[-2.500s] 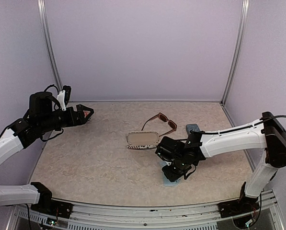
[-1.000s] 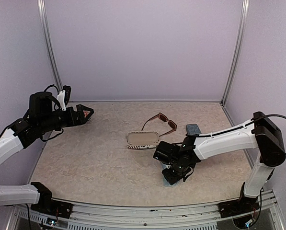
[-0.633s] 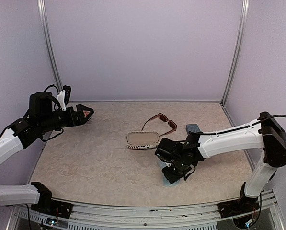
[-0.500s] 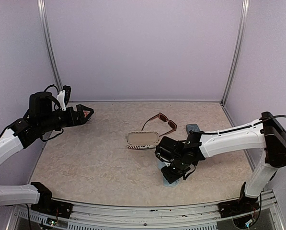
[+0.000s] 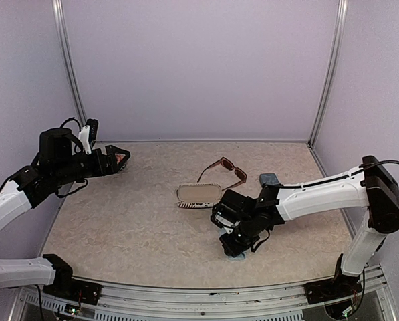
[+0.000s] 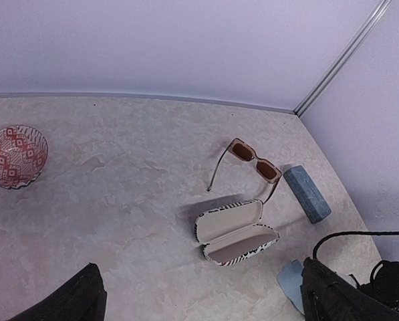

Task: Organize the sunglasses
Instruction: Fold the glasses cleaning cloth at the center of the board.

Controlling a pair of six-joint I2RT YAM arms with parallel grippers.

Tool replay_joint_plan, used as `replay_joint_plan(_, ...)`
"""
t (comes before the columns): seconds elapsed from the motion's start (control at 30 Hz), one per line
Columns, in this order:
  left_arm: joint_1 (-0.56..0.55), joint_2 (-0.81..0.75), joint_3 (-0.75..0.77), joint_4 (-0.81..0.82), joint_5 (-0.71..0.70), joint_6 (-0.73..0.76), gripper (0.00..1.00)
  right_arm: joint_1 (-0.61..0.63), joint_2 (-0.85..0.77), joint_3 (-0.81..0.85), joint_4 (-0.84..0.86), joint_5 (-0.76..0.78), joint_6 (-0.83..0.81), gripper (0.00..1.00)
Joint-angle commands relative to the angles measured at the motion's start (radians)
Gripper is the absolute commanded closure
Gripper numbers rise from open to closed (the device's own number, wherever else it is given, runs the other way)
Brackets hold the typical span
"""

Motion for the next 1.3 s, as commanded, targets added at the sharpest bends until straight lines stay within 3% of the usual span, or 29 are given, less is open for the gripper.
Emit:
replay_joint_plan(0.0,0.008,-0.014,-0.013,-0.003,0.009,-0.004,0.01,0.012,-0.001,0.008,0.003,0.017,0.014,0.77)
replay_joint_plan(0.07,0.008,-0.012,-0.014,-0.001,0.010,-0.004,0.01,0.008,-0.027,0.002,-0.011,0.057,0.028,0.72)
replay_joint_plan(0.33,0.008,0.005,-0.014,0.003,0.021,-0.005,0.01,-0.031,-0.155,-0.095,-0.037,0.148,0.140,0.70)
replay_joint_plan(0.8,0.006,0.015,-0.015,0.008,0.036,-0.008,0.01,-0.078,-0.160,-0.231,0.120,-0.031,0.263,0.65)
replay_joint_plan(1.27,0.005,0.020,-0.012,0.005,0.029,-0.003,0.01,-0.131,-0.143,-0.253,0.151,-0.062,0.285,0.71)
